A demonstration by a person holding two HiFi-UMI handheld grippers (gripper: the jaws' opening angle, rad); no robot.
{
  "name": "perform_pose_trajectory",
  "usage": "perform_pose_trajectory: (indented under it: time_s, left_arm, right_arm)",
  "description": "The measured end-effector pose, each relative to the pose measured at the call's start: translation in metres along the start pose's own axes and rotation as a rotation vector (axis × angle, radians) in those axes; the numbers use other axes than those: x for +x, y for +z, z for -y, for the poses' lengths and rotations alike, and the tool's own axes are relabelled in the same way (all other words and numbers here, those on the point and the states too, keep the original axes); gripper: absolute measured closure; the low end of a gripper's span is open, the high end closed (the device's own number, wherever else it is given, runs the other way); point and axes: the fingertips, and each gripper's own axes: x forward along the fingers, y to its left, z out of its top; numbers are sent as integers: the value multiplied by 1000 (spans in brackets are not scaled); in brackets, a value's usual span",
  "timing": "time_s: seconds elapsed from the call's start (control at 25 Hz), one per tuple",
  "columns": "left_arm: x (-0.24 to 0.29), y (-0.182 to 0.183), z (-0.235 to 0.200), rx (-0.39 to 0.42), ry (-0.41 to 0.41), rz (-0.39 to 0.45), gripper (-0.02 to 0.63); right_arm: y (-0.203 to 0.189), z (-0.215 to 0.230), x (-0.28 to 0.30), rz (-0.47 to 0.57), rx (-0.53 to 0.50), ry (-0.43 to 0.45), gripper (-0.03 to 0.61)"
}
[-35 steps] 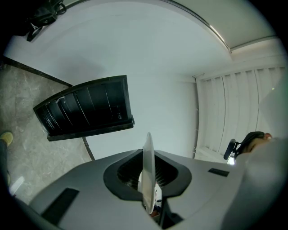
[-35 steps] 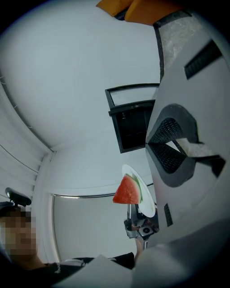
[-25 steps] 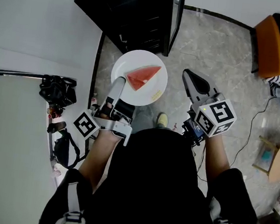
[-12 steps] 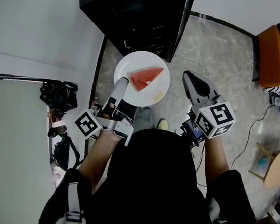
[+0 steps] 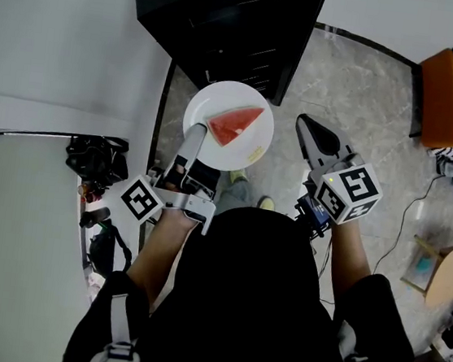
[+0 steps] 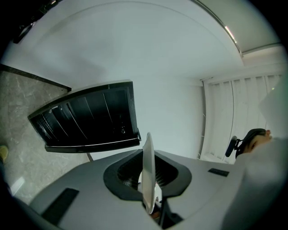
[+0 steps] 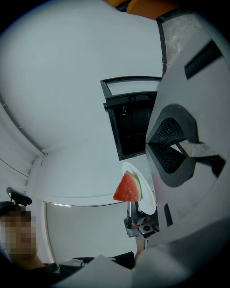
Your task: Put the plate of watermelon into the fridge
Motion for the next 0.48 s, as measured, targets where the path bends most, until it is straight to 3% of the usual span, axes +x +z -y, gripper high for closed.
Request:
perform_pose_trajectory:
  time_s: [0.48]
  left_arm:
    - [6, 12, 5, 2, -22, -18, 568]
  right_arm:
    - [17, -3, 7, 20, -6, -15, 566]
